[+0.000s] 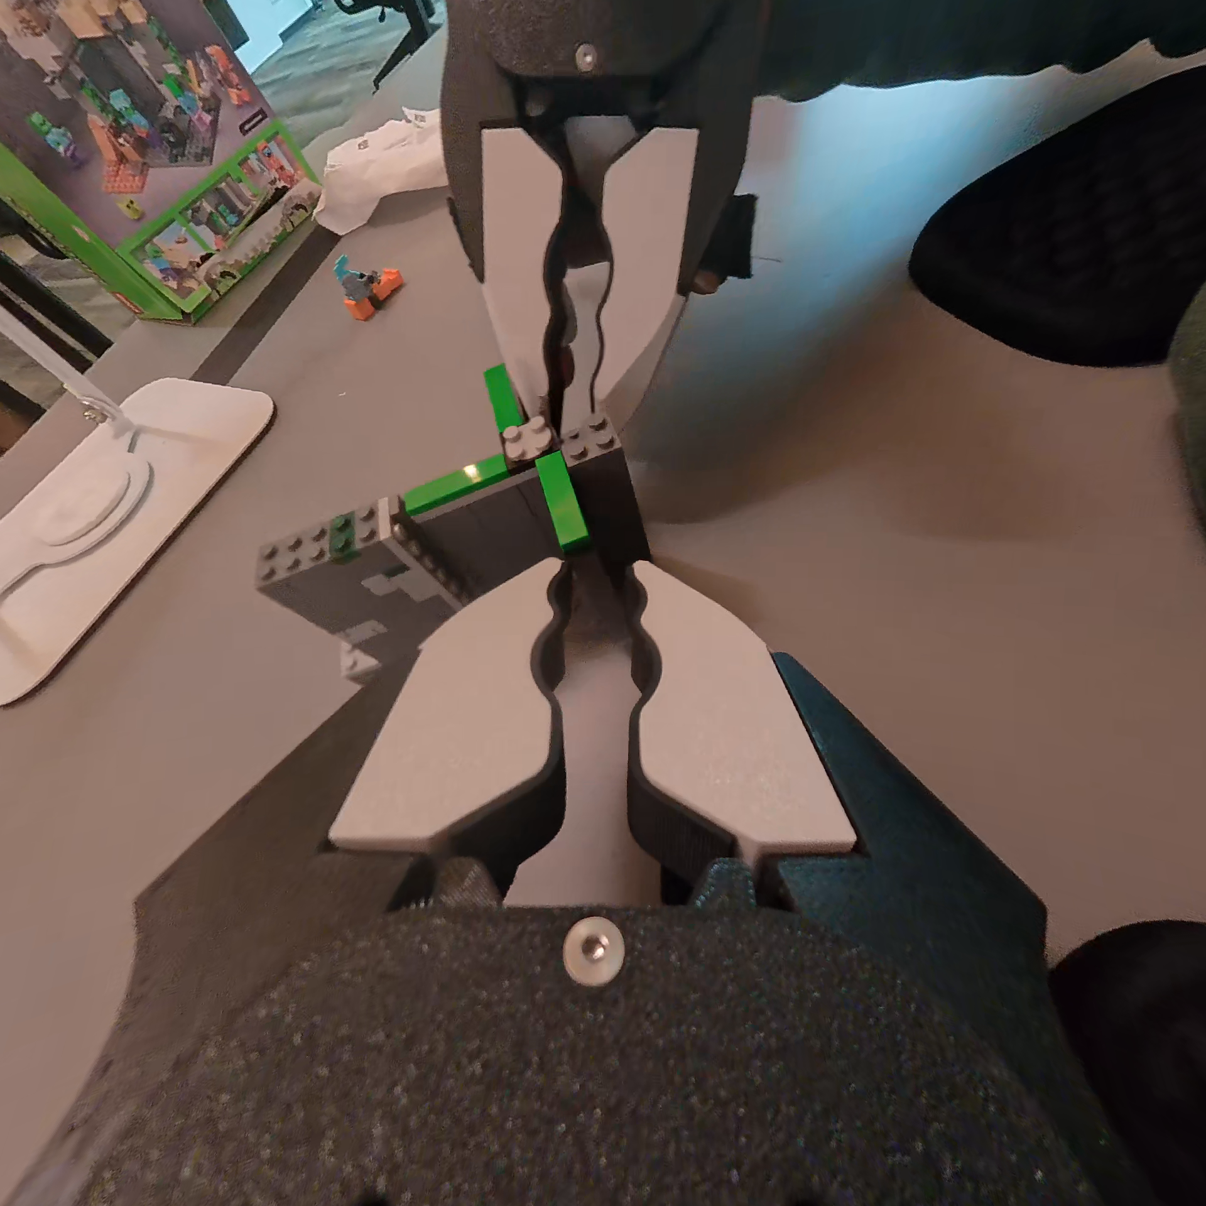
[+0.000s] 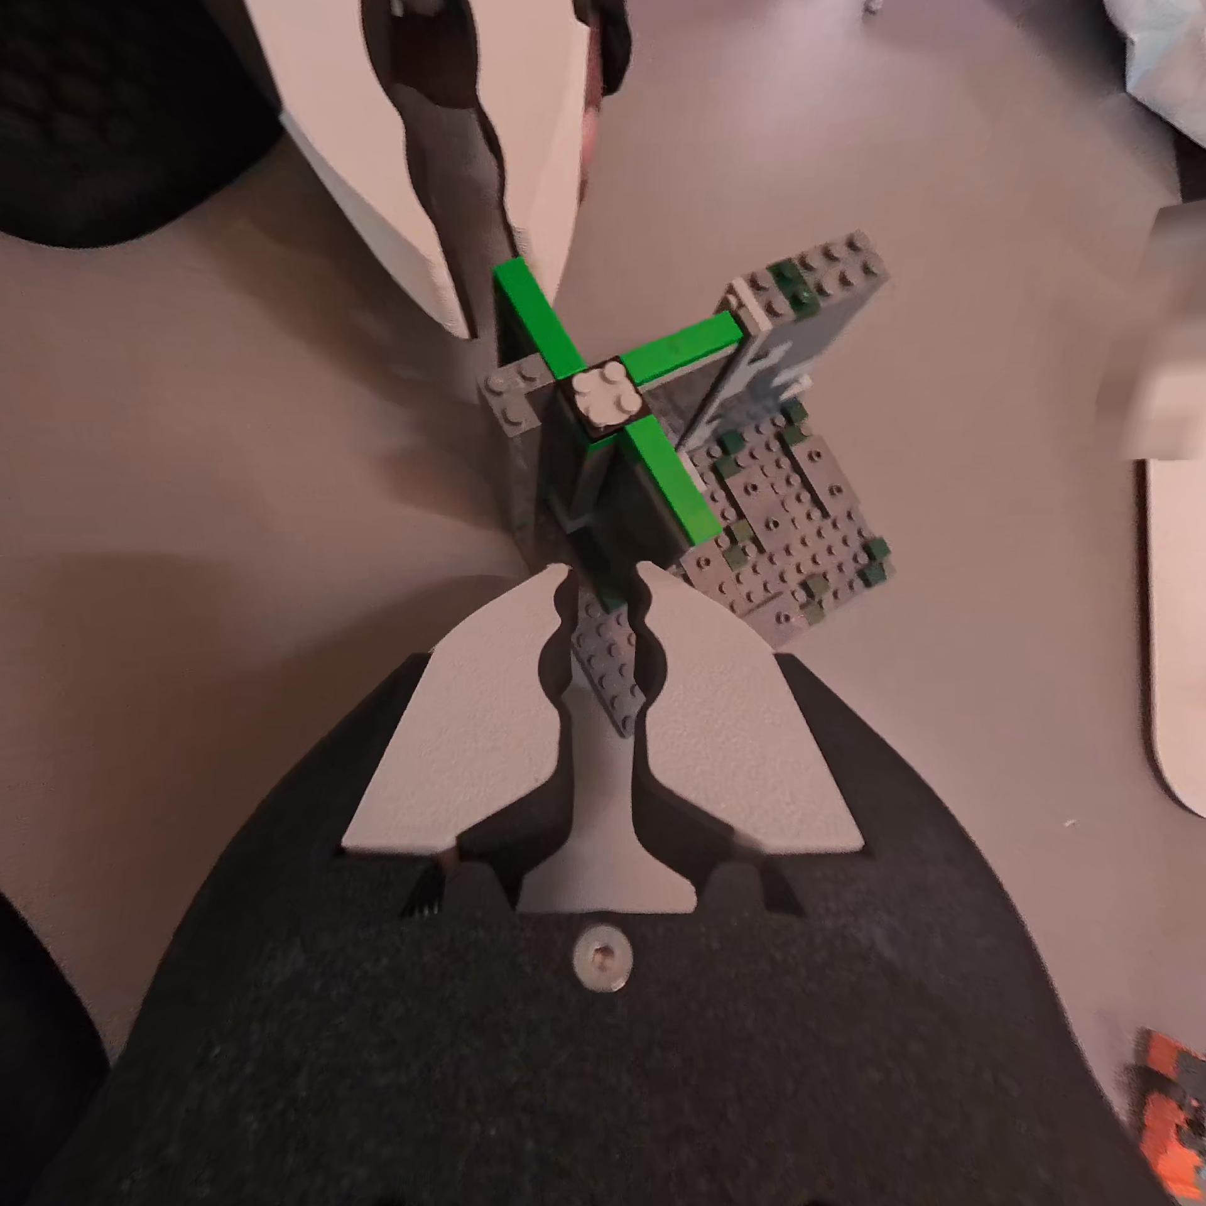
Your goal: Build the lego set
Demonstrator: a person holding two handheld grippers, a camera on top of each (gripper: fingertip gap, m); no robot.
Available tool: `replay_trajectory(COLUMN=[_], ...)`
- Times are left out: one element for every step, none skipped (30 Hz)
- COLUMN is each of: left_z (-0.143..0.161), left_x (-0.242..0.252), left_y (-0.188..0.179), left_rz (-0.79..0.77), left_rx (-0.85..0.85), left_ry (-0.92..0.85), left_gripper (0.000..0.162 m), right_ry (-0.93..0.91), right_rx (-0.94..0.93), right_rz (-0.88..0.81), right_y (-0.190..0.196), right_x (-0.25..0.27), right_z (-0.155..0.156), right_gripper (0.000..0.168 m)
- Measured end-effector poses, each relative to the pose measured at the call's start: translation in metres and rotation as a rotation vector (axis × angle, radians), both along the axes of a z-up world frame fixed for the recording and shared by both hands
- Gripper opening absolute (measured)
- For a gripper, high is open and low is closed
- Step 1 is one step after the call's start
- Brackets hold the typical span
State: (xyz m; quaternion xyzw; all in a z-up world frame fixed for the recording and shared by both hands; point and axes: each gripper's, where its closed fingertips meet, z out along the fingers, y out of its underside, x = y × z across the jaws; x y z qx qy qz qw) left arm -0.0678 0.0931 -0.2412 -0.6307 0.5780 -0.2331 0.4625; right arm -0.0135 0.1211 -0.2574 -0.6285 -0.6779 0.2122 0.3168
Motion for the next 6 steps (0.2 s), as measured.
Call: replay_trajectory(left_z=[0.0004, 0.001, 0.0016, 0.0022, 0.0032, 0.005], left_x=[0.0008, 0.0018, 0.0028, 0.0036, 0.0038, 0.0035], left_y=[-0.0016, -0.0035, -0.0054, -0.0069, -0.0076, -0.0075], left_rz=[-0.004, -0.009, -0.017, -0.024, -0.029, -0.03], left_rx=[-0.003, -0.008, -0.014, -0.018, -0.02, -0.024], left_ry=[-0.002, -0.007, -0.013, -0.018, -0.024, -0.033], left_gripper=[0.015, 0.016, 0.016, 0.016, 0.016, 0.015], right_ry=[0.001, 0.006, 0.011, 0.013, 0.01, 0.003], right_rx=[0.002, 0.0, -0.001, -0.004, -0.004, -0.002], right_rz=[-0.004, -0.011, -0.018, -0.02, -0.02, -0.018], right_y=[0.0019, 0.0036, 0.0048, 0.0047, 0.004, 0.0028], right_x=[0.0003, 0.0002, -0.0003, -0.0007, -0.0005, 0.0006], right_z=[0.0002, 0.0006, 0.0009, 0.0008, 0.0004, -0.0001], right_gripper=[0.014, 0.015, 0.015, 0.017, 0.017, 0.017])
